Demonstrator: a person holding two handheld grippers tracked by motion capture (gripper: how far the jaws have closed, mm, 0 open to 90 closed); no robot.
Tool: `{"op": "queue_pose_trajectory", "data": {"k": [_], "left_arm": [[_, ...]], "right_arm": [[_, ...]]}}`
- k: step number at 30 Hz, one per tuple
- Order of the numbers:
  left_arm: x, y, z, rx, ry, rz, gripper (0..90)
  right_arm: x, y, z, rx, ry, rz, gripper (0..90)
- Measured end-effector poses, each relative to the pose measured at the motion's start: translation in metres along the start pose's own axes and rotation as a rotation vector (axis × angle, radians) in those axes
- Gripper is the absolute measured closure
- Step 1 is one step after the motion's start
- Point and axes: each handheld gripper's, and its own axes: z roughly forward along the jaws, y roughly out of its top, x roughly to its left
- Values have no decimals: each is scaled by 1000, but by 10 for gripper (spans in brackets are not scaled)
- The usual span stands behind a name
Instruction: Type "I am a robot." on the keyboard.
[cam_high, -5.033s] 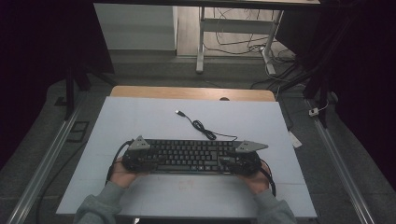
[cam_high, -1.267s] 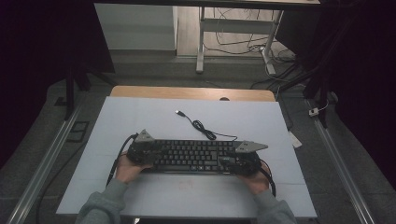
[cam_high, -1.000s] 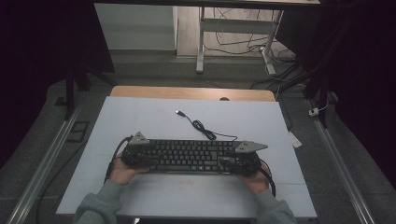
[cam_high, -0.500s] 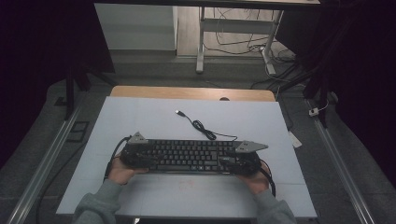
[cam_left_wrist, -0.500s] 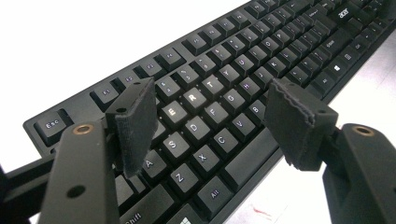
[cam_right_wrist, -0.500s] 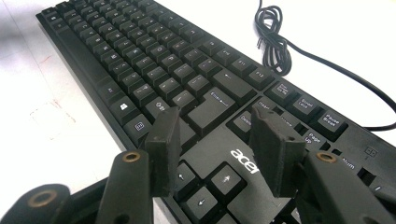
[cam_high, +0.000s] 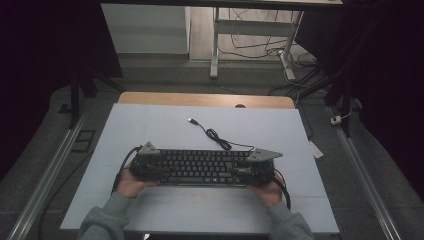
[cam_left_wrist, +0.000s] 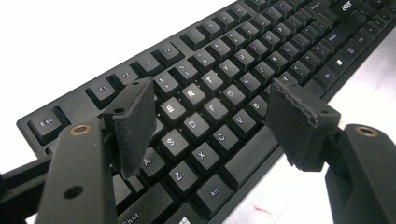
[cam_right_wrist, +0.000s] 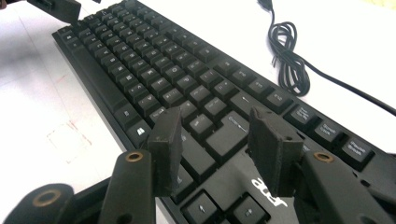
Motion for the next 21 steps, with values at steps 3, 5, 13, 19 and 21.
{"op": "queue_pose_trajectory", "data": {"k": [3, 5, 13, 19, 21], "left_arm": [[0, 0, 0, 1, 1, 2, 327], [0, 0, 0, 1, 1, 1, 327], [0, 0, 2, 8, 5, 4, 325], [-1, 0, 2, 11, 3, 8, 324], [-1, 0, 2, 11, 3, 9, 324]], "right_arm": [[2, 3, 3, 0, 4, -1, 567], [3, 4, 5, -6, 17, -1, 586], [10, 13, 16, 8, 51, -18, 758], [14, 17, 21, 24, 77, -34, 894], [15, 18, 24, 26, 78, -39, 895]]}}
